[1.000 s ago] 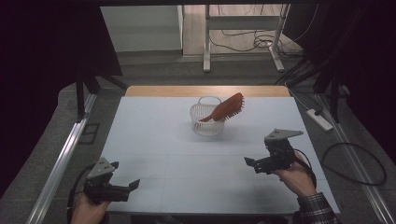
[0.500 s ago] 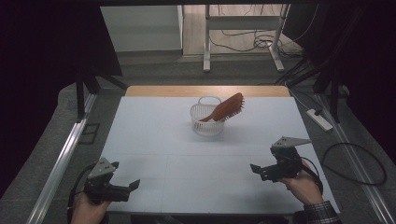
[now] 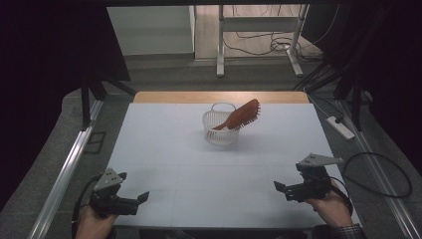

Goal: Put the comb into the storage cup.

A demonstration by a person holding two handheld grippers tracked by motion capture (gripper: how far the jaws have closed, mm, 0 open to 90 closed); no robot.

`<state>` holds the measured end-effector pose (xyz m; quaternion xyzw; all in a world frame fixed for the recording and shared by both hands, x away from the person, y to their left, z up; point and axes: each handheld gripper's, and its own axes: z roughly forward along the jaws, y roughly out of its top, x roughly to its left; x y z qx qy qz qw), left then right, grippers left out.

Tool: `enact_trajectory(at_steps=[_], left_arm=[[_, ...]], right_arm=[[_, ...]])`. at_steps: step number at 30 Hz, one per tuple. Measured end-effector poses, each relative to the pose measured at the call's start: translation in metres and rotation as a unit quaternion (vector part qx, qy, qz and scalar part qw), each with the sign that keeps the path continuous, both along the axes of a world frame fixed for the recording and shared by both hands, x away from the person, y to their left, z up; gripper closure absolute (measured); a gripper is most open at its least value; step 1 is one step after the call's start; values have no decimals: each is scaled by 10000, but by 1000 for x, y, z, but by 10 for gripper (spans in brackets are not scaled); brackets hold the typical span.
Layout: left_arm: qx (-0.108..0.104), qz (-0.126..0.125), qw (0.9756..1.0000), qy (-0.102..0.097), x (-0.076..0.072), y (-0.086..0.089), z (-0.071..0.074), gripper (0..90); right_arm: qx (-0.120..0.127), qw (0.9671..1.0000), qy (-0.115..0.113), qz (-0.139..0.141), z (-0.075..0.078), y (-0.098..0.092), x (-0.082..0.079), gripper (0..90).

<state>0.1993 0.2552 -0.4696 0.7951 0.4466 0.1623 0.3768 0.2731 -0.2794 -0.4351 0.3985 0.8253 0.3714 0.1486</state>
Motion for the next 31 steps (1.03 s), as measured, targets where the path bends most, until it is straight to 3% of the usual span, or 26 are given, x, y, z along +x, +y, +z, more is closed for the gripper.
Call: enact_trajectory(at_steps=[10,21,31], left_arm=[[-7,4,10000,-1,0,0,0,1],[-10,9,10000,-3,0,0,0,1],[-41,3,10000,-5,0,1,0,0]], right_arm=[[-25,9997,41,-228,-3,-13,-13,0],[-337,9986,124,-398,-8,-16,-25,0],[-489,9972,258,-504,-9,-16,-26,0]])
